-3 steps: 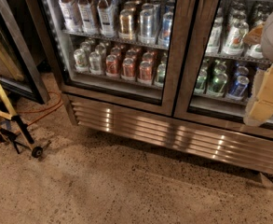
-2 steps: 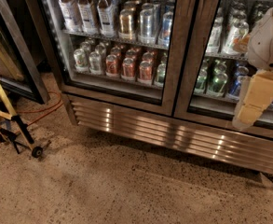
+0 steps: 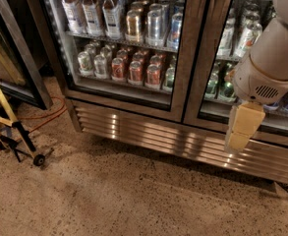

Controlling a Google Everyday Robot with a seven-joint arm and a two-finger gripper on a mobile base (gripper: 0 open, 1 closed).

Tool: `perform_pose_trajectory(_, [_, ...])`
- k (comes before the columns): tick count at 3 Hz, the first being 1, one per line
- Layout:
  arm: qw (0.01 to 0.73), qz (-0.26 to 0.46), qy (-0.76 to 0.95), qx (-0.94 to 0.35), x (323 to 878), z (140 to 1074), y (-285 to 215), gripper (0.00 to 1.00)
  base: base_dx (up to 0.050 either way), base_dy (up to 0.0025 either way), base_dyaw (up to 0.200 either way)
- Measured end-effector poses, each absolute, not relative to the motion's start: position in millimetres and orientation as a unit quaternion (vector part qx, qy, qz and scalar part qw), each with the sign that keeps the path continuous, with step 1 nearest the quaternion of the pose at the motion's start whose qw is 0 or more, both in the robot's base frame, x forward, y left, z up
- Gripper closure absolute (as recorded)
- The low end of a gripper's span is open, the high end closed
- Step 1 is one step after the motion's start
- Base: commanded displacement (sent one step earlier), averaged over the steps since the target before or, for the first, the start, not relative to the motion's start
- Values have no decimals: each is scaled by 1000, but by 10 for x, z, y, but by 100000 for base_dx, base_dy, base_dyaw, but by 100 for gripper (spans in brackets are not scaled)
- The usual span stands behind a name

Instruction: Open left fridge door

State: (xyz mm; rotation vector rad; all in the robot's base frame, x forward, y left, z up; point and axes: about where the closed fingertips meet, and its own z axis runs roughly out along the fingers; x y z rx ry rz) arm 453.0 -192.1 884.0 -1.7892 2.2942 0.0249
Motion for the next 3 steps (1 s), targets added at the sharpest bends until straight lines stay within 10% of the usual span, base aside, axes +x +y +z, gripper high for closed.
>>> perform_pose_trajectory(3, [267,198,713,-618,4639,8708,-2390,0,0,0,0])
